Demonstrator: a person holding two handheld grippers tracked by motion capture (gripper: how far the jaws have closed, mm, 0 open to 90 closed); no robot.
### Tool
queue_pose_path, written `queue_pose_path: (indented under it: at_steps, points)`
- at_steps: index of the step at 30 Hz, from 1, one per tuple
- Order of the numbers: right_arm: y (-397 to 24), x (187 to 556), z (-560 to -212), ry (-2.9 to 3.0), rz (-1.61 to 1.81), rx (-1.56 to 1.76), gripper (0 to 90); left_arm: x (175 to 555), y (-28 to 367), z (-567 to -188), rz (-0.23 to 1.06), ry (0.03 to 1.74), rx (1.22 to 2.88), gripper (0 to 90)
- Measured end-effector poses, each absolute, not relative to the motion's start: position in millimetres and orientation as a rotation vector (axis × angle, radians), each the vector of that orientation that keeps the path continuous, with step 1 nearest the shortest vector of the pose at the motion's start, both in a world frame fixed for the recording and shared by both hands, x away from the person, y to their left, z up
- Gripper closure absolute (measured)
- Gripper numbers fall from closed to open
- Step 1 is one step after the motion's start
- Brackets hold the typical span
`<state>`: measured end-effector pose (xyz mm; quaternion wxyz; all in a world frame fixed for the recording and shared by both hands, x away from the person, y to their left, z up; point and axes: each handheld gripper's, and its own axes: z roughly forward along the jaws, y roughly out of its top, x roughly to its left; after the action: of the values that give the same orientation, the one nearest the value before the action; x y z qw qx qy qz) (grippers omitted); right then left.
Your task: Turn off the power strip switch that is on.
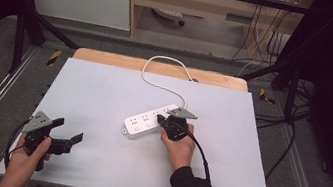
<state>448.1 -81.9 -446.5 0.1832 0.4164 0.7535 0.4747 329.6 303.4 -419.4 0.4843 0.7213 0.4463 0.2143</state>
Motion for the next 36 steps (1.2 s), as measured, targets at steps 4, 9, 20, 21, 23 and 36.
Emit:
queue_pose_path:
  at_steps: [4,9,20,21,23,36]
  points:
    - [-83.0,447.8,-444.1,2.116,1.348,1.169,90.0,329.9,304.1,-419.6,0.524,1.090,1.756,5.4]
    - [-86.7,449.3,-441.3,2.104,1.358,1.177,90.0,329.7,303.5,-419.6,0.522,1.088,1.756,5.4]
    - [-95.6,448.9,-433.0,2.088,1.364,1.175,81.1,329.6,304.3,-419.5,0.525,1.091,1.756,5.4]
    - [-96.1,448.7,-432.6,2.088,1.366,1.179,80.2,329.7,304.4,-419.5,0.525,1.092,1.756,5.4]
    - [-97.2,448.4,-431.4,2.087,1.368,1.179,78.8,329.7,304.5,-419.5,0.524,1.092,1.754,5.4]
    - [-101.4,447.3,-426.4,2.054,1.389,1.174,54.7,329.6,304.9,-419.5,0.524,1.092,1.753,5.4]
